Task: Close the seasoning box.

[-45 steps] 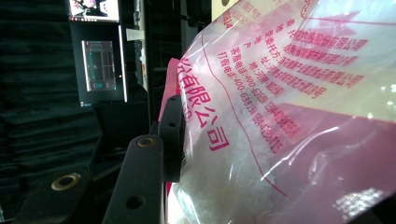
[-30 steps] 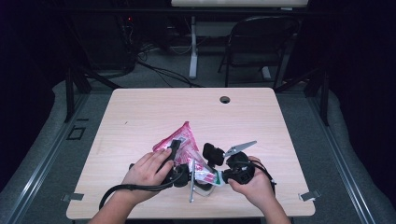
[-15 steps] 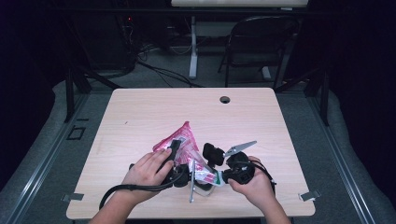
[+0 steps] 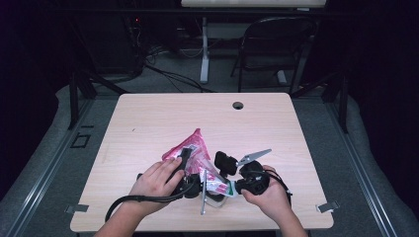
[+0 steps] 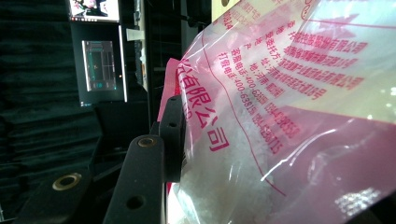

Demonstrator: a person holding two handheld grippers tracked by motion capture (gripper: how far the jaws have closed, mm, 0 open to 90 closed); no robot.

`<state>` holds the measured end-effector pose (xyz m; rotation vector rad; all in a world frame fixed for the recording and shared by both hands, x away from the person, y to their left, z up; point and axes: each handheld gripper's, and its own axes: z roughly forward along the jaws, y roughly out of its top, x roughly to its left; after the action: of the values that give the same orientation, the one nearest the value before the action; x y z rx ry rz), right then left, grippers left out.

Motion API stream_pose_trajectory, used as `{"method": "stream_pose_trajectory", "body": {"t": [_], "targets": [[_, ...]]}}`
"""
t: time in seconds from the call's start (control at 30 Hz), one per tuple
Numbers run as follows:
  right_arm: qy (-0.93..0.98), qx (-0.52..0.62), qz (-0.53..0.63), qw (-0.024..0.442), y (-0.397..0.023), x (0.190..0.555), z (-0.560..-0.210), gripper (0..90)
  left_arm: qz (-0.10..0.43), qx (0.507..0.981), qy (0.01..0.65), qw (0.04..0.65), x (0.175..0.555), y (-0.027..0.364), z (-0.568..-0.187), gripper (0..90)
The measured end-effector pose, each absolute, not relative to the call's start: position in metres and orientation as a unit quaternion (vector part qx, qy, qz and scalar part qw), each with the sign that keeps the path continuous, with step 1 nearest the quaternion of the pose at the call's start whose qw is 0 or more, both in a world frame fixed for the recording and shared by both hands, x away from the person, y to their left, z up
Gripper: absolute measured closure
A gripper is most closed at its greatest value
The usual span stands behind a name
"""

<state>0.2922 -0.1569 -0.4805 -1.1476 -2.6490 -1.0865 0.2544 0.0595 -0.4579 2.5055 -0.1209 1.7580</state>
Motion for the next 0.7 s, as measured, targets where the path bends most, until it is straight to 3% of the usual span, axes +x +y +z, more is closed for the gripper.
{"method": "stream_pose_trajectory", "body": {"t": [0.7], "targets": [[-0.857, -0.373, -0.354, 0.028, -0.1569, 0.2916, -0.4796, 90.0, 0.569, 0.821, -0.03, 0.047, 0.2551, 0.0625, -0.4607, 66.3]]}}
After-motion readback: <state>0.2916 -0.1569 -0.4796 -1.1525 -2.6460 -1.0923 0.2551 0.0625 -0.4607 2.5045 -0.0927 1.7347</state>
